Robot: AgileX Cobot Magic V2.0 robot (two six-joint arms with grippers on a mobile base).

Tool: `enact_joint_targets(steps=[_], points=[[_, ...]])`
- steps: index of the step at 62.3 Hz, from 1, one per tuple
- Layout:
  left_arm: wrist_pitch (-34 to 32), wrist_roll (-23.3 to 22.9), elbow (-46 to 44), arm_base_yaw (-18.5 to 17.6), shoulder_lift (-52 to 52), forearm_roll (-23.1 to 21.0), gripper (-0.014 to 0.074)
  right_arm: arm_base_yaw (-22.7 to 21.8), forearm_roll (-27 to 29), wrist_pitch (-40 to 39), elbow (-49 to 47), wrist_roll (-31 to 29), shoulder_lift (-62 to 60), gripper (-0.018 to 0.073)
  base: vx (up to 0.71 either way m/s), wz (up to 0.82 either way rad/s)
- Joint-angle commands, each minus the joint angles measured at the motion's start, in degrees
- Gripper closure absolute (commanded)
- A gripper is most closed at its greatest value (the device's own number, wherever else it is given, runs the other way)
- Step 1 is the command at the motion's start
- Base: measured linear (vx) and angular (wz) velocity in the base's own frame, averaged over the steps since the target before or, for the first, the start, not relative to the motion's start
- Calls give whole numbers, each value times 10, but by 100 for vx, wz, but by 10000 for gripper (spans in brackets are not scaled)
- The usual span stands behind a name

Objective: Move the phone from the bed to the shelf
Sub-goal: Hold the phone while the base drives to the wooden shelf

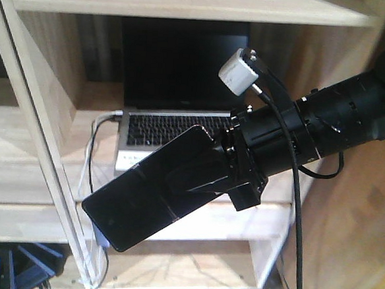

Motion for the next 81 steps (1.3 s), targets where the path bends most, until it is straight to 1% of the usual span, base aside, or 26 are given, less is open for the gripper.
enact_joint_targets(steps=[1, 39, 81], points=[[-41, -3, -12, -2, -8, -5, 595, 0, 46, 38, -14, -5, -23, 561, 27, 14], [-41, -3, -12, -2, -8, -5, 595, 0, 46, 38, -14, -5, -23, 561, 20, 6], [-41, -3, -12, -2, -8, -5, 595, 0, 46, 38, -14, -5, -23, 561, 3, 0]])
